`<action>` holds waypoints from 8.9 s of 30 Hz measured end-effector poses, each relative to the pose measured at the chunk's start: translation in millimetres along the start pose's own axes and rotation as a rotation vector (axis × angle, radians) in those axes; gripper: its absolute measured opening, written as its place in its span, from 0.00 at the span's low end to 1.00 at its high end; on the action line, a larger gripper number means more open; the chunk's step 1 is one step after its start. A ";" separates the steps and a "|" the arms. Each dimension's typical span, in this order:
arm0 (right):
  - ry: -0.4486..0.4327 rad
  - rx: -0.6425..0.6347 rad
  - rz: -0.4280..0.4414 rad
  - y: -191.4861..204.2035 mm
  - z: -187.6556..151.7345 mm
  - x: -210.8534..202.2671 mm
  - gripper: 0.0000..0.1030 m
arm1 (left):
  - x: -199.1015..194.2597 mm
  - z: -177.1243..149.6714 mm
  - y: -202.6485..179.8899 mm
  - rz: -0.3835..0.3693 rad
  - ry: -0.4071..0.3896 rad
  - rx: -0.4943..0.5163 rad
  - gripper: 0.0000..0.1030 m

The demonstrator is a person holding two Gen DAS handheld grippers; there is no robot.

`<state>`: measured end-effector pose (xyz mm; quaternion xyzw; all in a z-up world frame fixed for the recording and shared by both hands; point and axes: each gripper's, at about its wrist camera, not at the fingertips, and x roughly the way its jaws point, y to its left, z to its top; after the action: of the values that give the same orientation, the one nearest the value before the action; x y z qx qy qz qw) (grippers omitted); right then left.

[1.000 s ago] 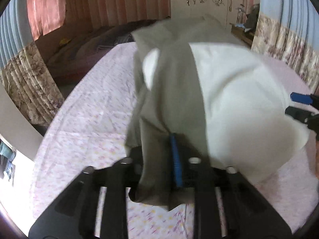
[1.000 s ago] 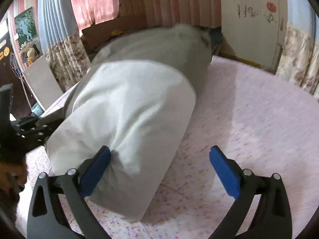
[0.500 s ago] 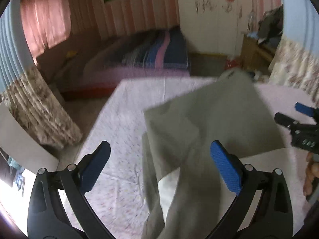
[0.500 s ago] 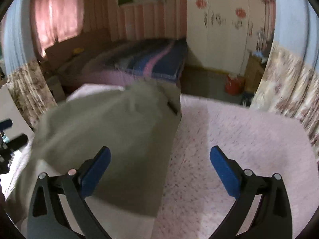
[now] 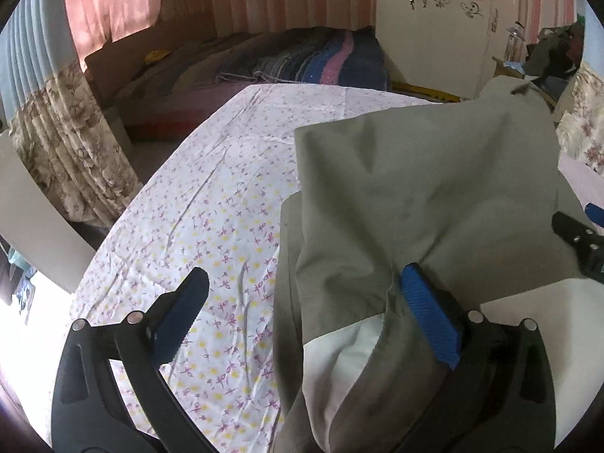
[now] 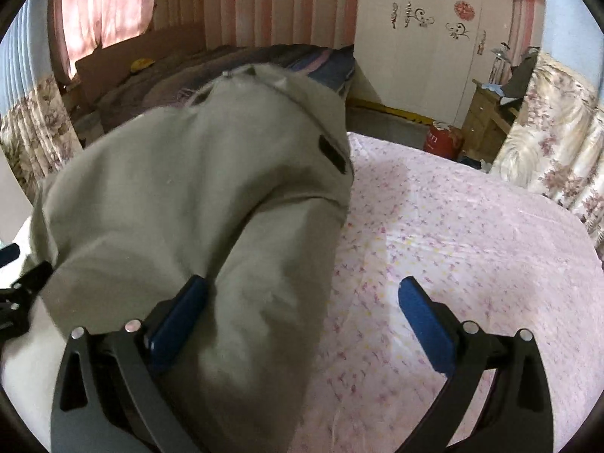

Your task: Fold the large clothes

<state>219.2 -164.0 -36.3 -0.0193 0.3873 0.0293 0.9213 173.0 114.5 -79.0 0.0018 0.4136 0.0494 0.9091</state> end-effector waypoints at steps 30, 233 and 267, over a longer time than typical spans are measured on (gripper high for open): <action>0.034 0.122 0.220 -3.4 -35.0 -47.0 0.98 | -31.9 -14.0 35.7 -0.201 0.039 -0.019 0.97; -0.428 0.135 -0.262 -83.7 -158.5 -191.4 0.98 | -143.2 -99.3 -126.7 -0.109 -0.552 0.103 0.97; -0.431 0.121 -0.264 -90.2 -157.7 -192.9 0.98 | -142.8 -97.0 -125.1 -0.100 -0.558 0.088 0.97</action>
<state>-21.6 -270.7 -7.6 -0.0078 0.1770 -0.1107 0.9779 17.9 -26.7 -41.0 0.0343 0.1489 -0.0161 0.9881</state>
